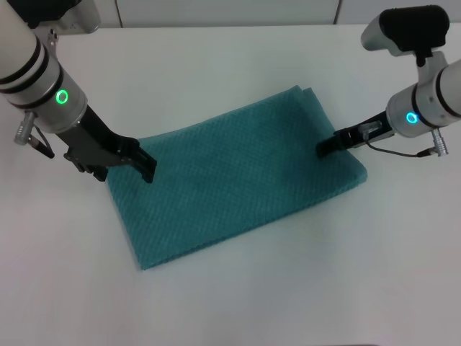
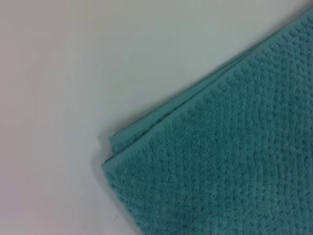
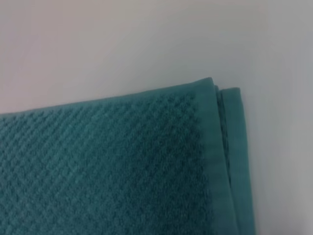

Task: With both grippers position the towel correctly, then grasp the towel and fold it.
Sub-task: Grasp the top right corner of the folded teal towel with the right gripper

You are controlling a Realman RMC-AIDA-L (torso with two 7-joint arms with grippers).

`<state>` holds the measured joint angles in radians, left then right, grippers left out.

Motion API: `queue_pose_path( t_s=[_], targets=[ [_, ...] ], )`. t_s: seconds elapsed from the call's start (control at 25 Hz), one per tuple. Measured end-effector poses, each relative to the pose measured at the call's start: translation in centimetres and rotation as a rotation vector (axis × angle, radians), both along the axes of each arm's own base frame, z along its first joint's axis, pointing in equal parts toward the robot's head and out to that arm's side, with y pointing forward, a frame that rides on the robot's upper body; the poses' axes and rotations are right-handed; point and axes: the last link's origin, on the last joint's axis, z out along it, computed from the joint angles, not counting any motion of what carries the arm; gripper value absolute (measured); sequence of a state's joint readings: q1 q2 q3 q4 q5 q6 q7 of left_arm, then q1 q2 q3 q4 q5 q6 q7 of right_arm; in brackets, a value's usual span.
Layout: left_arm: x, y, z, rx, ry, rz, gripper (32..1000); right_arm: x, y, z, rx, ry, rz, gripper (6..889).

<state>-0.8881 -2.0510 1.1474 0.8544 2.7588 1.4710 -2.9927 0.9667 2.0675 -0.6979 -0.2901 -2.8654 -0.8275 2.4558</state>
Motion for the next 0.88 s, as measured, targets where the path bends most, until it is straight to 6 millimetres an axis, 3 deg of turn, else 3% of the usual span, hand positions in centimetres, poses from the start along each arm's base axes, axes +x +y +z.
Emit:
queue_pose_path(
  t_s=[0.88],
  targets=[
    [-0.20, -0.04, -0.23, -0.003, 0.001, 0.006, 892, 0.22, -0.34, -0.58, -0.001, 0.000, -0.006, 817]
  ],
)
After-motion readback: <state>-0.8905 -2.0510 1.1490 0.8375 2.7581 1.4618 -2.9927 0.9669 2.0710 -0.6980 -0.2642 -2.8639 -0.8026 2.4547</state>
